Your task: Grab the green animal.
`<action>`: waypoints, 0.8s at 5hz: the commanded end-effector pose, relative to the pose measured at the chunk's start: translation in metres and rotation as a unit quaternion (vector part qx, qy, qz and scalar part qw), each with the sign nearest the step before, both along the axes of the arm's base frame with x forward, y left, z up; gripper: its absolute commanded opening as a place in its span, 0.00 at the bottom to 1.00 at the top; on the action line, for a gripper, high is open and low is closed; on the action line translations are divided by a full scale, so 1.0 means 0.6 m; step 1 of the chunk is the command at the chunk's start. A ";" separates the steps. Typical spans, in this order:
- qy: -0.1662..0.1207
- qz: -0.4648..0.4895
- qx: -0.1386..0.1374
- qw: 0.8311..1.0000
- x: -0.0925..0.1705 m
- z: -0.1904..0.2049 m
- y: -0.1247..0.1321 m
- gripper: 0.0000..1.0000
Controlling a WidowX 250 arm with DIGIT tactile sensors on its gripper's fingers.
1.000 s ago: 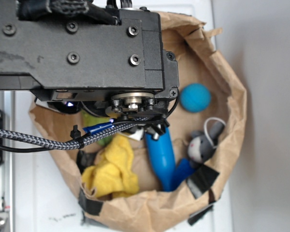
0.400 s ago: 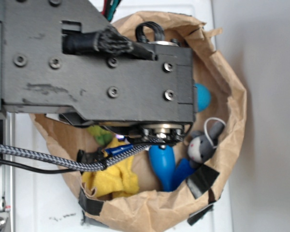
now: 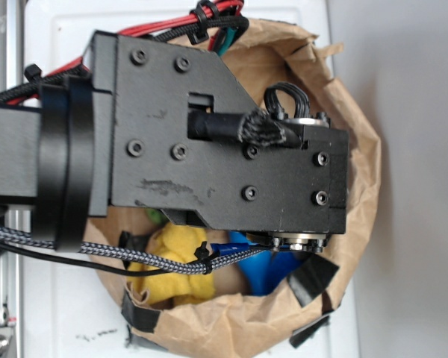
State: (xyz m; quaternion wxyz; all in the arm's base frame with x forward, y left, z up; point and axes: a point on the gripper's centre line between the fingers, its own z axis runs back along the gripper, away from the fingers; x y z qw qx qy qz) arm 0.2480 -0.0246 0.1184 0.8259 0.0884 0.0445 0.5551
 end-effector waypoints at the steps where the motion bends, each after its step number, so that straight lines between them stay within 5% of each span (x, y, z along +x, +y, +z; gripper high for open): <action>1: -0.017 0.009 0.027 0.999 -0.002 -0.034 0.013 1.00; 2: -0.003 0.003 0.037 0.999 -0.012 -0.047 0.022 1.00; 4: -0.019 -0.024 0.027 0.999 -0.047 -0.057 0.059 1.00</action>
